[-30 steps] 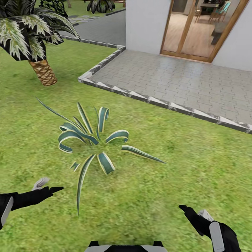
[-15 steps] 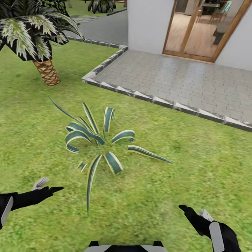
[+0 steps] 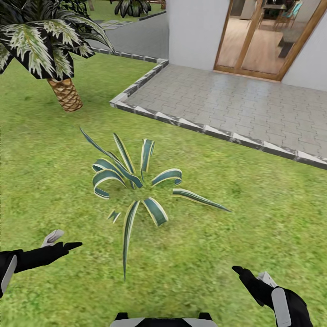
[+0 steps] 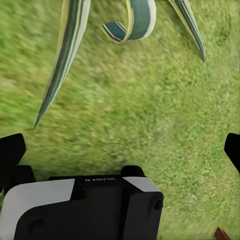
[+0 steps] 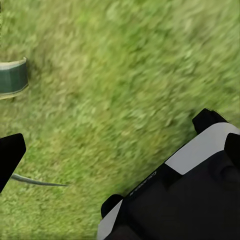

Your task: Take the three Easter eggs out of the wicker basket on the lawn in the garden, then place them on the lawn next to a single tree (choose any tree) so that all three eggs are next to the same tree and none are left in the basket.

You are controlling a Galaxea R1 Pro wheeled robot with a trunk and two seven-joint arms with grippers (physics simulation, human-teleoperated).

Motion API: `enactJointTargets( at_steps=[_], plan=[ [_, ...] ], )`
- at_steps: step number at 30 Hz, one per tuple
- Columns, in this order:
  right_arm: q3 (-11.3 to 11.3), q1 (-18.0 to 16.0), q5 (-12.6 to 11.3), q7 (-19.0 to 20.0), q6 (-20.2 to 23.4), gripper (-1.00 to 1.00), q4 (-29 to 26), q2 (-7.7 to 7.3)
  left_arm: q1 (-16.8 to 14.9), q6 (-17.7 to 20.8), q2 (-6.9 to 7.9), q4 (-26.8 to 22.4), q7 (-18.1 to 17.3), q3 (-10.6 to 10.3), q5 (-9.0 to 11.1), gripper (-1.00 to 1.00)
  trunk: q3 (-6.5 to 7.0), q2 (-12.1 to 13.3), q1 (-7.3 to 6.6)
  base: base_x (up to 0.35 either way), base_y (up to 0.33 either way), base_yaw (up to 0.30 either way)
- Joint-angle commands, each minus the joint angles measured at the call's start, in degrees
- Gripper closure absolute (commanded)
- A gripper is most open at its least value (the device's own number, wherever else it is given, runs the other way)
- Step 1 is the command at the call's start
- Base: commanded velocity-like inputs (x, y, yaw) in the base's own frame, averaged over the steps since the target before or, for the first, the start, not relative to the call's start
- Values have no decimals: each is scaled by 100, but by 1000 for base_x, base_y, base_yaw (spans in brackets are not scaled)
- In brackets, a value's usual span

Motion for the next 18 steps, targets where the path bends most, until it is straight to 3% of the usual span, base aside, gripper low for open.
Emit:
enactJointTargets(
  at_steps=[1,18],
  plan=[
    [-27,-6,32,41,35,-100,-9,7,-5,45,-1,1,-24,11,-8,-100,-8,-10,3,0,168,0],
    [-25,-6,39,37,34,-100,-9,7,-5,44,-2,1,-24,13,-8,-100,-8,-10,3,0,32,0]
  ],
)
